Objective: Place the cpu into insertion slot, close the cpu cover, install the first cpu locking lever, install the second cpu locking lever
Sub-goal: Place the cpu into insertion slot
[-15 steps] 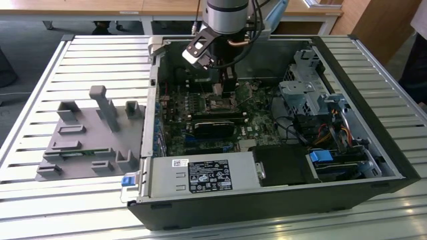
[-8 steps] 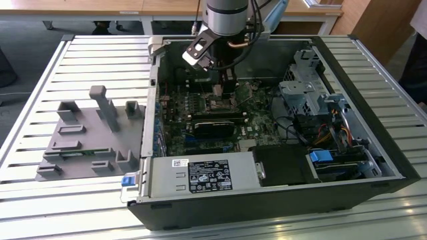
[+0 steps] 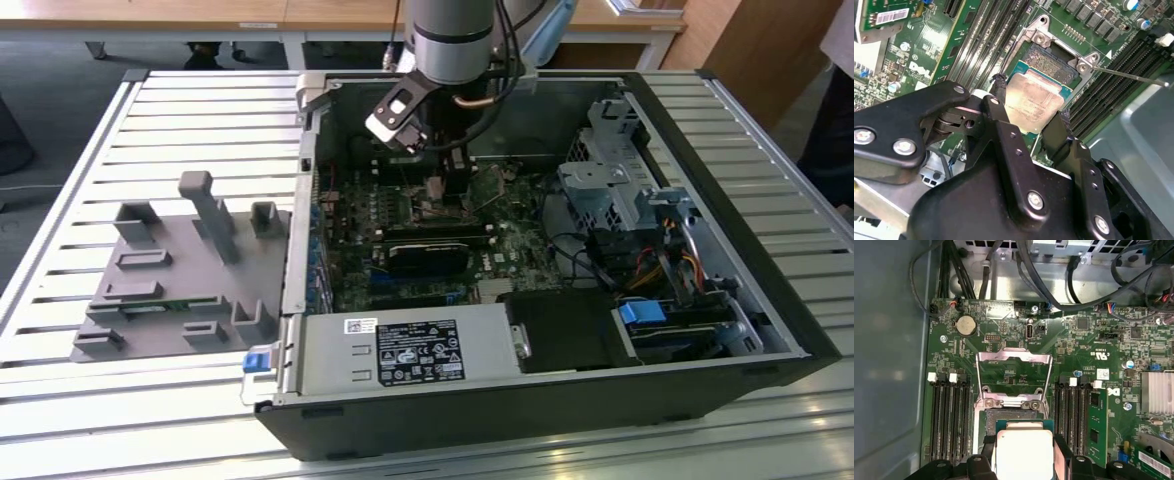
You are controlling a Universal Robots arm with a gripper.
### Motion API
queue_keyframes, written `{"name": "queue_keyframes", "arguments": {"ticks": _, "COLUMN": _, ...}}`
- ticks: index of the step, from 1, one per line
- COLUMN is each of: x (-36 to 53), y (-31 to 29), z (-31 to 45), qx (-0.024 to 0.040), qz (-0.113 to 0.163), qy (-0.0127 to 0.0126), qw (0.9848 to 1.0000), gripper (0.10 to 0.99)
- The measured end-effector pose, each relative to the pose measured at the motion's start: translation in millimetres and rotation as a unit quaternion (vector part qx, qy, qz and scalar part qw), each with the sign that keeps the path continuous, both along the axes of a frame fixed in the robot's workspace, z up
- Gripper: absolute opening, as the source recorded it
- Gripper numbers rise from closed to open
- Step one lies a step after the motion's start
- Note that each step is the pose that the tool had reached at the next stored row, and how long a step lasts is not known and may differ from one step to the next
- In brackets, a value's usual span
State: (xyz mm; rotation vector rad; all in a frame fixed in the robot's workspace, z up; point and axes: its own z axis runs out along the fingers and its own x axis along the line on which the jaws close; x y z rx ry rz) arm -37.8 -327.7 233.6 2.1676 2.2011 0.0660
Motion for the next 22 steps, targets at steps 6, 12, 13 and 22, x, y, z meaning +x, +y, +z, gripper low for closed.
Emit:
{"name": "queue_keyframes", "arguments": {"ticks": 6, "x": -0.2, "y": 0.5, "z": -9.7, "qx": 0.0, "qz": 0.0, "qy": 0.0001, "qw": 1.0, "gripper": 0.541}}
{"name": "queue_keyframes", "arguments": {"ticks": 12, "x": -0.7, "y": 1.2, "z": -20.0, "qx": 0.0001, "qz": 0.0, "qy": 0.0, "qw": 1.0, "gripper": 0.541}}
{"name": "queue_keyframes", "arguments": {"ticks": 13, "x": -0.8, "y": 1.5, "z": -21.7, "qx": 0.0, "qz": 0.0, "qy": 0.0001, "qw": 1.0, "gripper": 0.541}}
{"name": "queue_keyframes", "arguments": {"ticks": 22, "x": -1.0, "y": 5.2, "z": -25.3, "qx": 0.0, "qz": 0.0, "qy": 0.0002, "qw": 1.0, "gripper": 0.541}}
